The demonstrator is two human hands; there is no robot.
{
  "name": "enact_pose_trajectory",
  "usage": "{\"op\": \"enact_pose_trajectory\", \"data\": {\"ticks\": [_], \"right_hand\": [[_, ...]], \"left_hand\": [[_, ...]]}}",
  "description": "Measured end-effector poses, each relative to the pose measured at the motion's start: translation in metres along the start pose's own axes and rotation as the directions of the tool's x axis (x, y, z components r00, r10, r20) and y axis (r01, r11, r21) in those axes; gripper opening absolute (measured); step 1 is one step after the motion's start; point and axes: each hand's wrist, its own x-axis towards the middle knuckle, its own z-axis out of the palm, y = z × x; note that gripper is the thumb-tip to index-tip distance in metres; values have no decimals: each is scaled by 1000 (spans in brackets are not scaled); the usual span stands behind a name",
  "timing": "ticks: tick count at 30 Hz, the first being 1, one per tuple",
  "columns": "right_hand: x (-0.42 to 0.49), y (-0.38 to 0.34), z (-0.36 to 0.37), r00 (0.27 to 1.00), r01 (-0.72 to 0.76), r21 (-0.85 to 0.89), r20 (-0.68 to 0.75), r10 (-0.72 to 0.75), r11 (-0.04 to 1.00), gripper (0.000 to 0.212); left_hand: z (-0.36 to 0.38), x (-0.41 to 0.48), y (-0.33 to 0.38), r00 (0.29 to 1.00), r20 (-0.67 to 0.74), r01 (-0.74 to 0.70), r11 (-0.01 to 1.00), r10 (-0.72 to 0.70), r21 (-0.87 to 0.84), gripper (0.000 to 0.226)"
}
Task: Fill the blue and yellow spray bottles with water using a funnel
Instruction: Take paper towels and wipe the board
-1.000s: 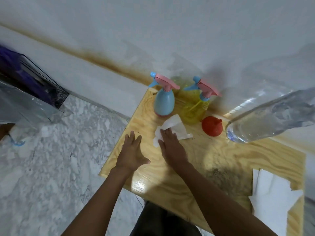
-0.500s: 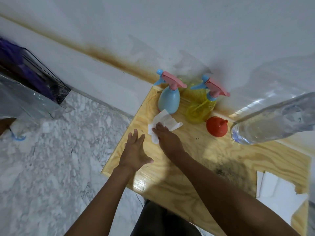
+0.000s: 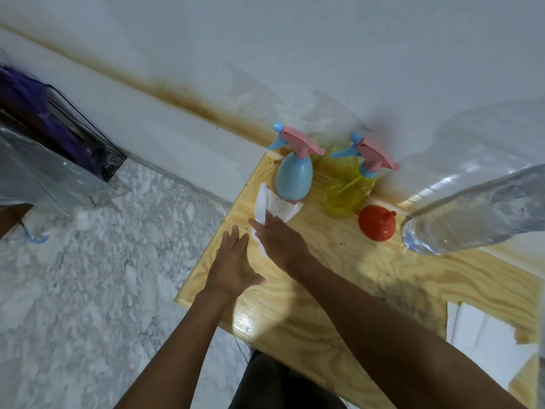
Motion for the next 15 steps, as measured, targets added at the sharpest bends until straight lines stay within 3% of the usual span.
{"op": "enact_pose_trajectory", "data": {"ticks": [7, 11, 15], "right_hand": [[-32, 20, 8, 976, -211, -45, -56, 208, 976, 42], [-67, 13, 8, 955, -295, 74, 0, 296, 952, 41], [-84, 2, 3, 981, -190, 128, 75, 181, 973, 42]], "left_hand": [[0, 0, 1, 1000, 3, 7, 1000, -7, -10, 120], [0, 1, 3, 1000, 5, 15, 1000, -15, -6, 120], [0, 1, 2, 1000, 5, 13, 1000, -13, 4, 120]]}}
